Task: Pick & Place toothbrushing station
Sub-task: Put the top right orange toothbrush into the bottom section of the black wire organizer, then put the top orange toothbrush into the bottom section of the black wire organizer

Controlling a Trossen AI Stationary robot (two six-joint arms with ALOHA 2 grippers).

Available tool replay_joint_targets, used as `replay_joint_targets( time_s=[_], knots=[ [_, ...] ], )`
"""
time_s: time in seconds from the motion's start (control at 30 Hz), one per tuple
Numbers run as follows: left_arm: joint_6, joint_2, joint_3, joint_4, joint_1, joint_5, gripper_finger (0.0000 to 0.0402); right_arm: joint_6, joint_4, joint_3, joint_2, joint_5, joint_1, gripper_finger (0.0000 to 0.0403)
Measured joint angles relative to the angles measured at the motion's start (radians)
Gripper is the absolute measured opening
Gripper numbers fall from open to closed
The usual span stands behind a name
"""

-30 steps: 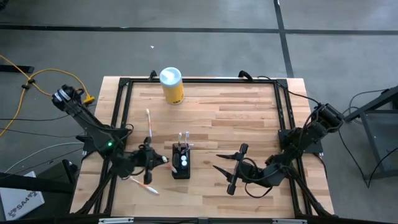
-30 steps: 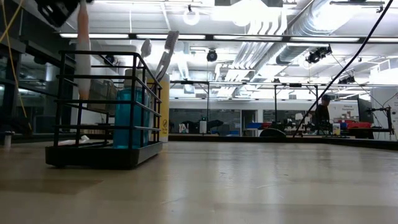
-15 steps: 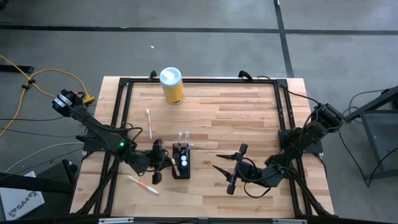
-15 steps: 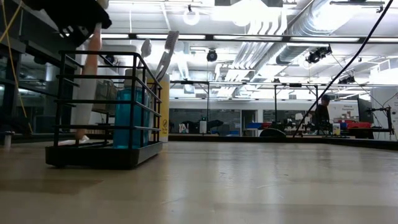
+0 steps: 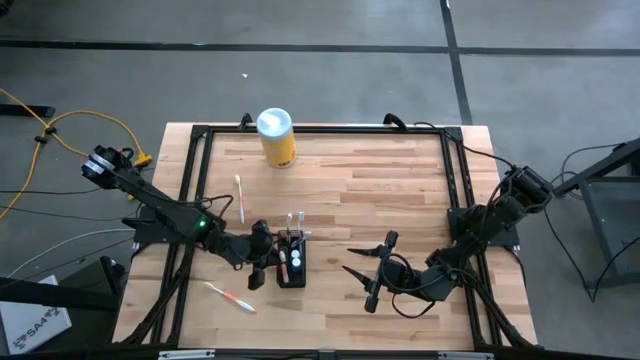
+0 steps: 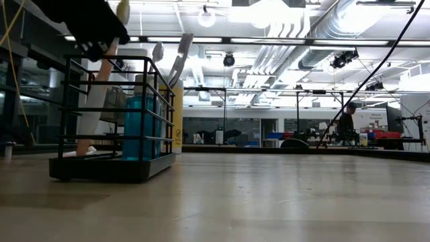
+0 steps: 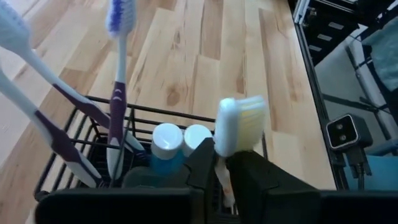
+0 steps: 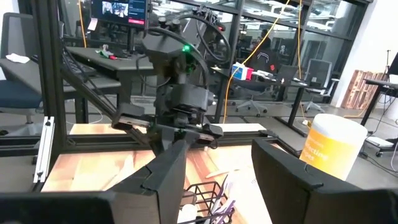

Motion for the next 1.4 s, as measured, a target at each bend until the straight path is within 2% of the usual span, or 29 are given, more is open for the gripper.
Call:
replay_joint_targets(
  time_s=[0.37,0.83,1.23,1.4],
  knots=[
    [0.044,0.000,0.000,-0.004,0.022,0.002,0.0094,0.000,0.000,0.000,0.000,0.000,0.000,0.0174],
    [0.101,0.000,-0.001,0.028,-0.058,-0.116,0.0097,0.031,-0.026,0.000,0.000,-0.004,0.000,0.0174],
    [0.098,-0.016,-0.001,0.043,-0.102,-0.132,0.0097,0.034,-0.024,0.000,0.000,-0.007,0.000,0.0174],
    [0.102,-0.078,-0.001,0.002,-0.155,-0.220,0.0097,0.034,-0.024,0.000,0.000,-0.007,0.000,0.0174]
  ],
)
